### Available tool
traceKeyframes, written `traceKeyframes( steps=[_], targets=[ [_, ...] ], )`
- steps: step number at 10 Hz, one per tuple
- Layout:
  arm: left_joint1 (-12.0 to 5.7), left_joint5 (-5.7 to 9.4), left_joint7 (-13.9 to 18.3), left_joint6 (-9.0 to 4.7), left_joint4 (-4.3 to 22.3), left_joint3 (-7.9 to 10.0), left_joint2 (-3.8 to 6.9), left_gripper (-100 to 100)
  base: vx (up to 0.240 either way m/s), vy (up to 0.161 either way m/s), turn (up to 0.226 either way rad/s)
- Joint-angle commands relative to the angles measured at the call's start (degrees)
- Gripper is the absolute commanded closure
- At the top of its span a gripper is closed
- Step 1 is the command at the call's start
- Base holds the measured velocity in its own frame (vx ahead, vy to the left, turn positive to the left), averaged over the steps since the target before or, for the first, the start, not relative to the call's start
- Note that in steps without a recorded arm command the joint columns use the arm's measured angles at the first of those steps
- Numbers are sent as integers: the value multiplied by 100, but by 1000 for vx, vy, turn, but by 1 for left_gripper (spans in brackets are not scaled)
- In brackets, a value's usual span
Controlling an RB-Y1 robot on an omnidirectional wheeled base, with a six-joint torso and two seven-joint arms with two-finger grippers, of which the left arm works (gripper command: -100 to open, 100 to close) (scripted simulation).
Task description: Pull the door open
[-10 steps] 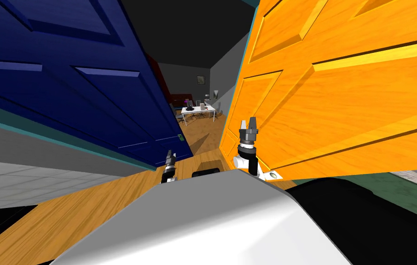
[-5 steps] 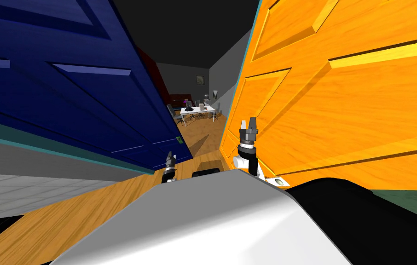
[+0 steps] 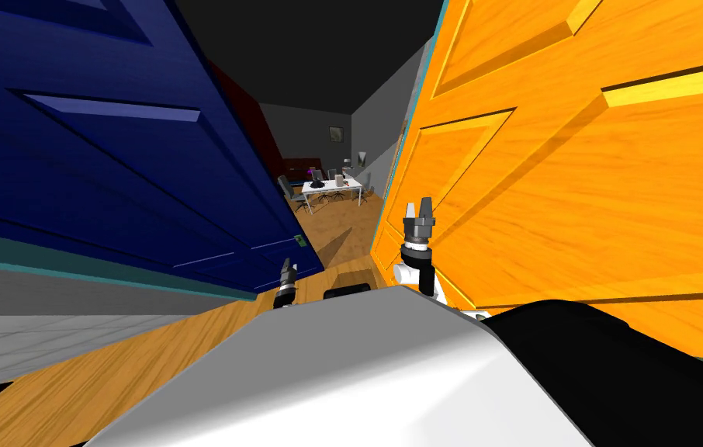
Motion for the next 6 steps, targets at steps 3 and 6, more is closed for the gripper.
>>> traceKeyframes(
  steps=[3,6],
  targets=[
    [-96,33,73,-143,419,17,22,-100,145,18,-25],
    [-120,67,122,-191,544,70,72,-100,130,10,-38]
  ],
)
